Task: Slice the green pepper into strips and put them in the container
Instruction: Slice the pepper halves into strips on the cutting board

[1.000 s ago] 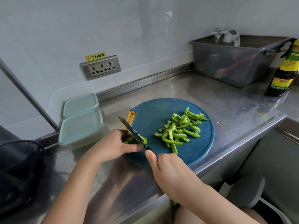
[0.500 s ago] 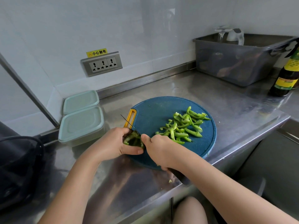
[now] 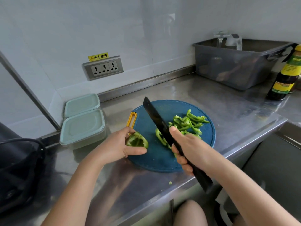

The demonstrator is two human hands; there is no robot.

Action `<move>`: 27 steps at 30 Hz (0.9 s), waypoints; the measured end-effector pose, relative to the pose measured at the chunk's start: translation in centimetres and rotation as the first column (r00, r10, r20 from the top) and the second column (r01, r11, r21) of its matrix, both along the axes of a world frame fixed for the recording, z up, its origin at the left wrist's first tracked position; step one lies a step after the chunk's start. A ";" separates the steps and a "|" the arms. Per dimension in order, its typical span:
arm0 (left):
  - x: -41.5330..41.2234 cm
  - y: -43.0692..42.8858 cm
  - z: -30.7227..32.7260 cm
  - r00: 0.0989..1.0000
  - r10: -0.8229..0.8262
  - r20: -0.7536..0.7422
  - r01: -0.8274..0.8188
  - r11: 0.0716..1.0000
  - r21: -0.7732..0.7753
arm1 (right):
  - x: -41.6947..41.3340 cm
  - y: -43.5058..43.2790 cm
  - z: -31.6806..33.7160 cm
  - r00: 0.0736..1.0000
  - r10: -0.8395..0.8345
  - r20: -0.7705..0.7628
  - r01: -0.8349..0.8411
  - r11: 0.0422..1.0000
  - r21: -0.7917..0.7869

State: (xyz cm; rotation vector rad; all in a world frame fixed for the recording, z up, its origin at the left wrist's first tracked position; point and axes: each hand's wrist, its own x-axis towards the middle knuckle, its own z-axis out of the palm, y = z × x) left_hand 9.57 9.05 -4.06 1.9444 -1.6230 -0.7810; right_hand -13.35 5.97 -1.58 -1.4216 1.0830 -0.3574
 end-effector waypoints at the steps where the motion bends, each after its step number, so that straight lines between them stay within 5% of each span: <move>1: 0.0 0.0 -0.1 1.000 0.005 0.020 -0.005 1.000 -0.013 | 0.0 0.8 -0.4 0.999 -0.008 -0.038 0.002 0.990 -0.142; 3: 0.1 -0.1 -0.2 1.000 0.017 0.004 -0.017 0.999 -0.031 | 0.0 2.1 -1.3 0.989 -0.005 -0.145 -0.056 0.909 -0.413; 6: 0.2 -0.2 -0.3 0.999 0.034 0.012 -0.034 0.999 -0.018 | -0.2 3.9 -2.5 0.965 0.012 -0.263 -0.159 0.823 -0.546; 12: 0.5 -0.4 -0.5 0.988 -0.085 0.127 0.088 0.996 -0.016 | -0.1 5.4 -2.6 0.937 0.018 -0.349 -0.241 0.757 -0.607; 18: 0.3 0.0 -0.2 0.991 -0.129 -0.016 0.128 0.989 -0.074 | 0.1 5.7 -3.1 0.883 0.025 -0.469 -0.352 0.695 -0.627; 22: 0.5 0.1 -0.4 0.929 -0.195 -0.316 0.177 0.981 -0.084 | 0.4 6.0 -3.8 0.832 0.004 -0.555 -0.430 0.636 -0.641; 27: 0.4 0.1 -0.4 0.940 -0.208 -0.270 0.185 0.977 -0.110 | 0.4 5.9 -3.9 0.809 0.007 -0.588 -0.461 0.628 -0.627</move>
